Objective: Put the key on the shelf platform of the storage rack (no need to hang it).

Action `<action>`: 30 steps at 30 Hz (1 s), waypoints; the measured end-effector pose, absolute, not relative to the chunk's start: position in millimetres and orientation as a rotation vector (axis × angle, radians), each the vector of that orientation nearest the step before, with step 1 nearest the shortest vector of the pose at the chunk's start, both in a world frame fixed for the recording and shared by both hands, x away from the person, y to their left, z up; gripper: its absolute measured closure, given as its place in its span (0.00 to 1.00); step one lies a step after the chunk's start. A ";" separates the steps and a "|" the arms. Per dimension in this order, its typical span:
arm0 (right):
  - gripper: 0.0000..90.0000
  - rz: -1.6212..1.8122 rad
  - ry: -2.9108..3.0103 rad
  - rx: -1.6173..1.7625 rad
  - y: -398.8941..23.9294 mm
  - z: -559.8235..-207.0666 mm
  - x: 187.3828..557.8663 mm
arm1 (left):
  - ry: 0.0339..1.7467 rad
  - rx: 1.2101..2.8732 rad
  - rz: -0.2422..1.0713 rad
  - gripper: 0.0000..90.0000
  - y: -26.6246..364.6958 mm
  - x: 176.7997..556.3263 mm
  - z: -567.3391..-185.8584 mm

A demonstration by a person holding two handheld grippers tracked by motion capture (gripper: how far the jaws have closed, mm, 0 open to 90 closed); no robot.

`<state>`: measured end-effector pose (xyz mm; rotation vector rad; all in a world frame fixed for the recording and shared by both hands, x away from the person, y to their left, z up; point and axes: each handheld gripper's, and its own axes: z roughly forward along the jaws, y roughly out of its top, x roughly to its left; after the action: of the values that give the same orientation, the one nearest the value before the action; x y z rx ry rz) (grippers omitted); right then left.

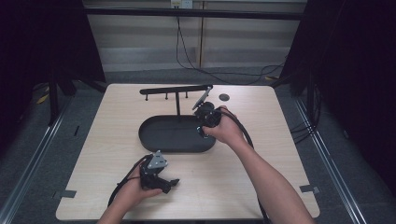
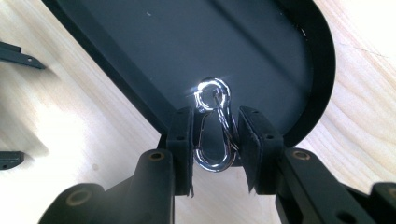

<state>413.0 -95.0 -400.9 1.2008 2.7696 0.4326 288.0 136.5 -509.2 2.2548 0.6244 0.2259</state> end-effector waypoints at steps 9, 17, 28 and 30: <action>0.75 0.426 2.761 1.209 -93.1 -406.2 417.4 | 0.623 2.255 0.225 0.13 136.6 288.1 -509.2; 0.75 0.422 2.762 1.198 -89.7 -411.0 420.0 | 0.623 2.255 0.224 0.13 136.6 288.1 -509.2; 0.75 0.423 2.772 1.201 -84.4 -417.4 422.6 | 0.623 2.255 0.225 0.13 136.6 288.1 -509.2; 0.75 0.422 2.775 1.199 -83.6 -418.0 422.8 | 0.624 2.254 0.226 0.13 136.5 288.1 -509.3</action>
<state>422.8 -83.6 -418.0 1.1991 2.7753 0.4215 288.1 136.5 -509.3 2.2544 0.6235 0.2258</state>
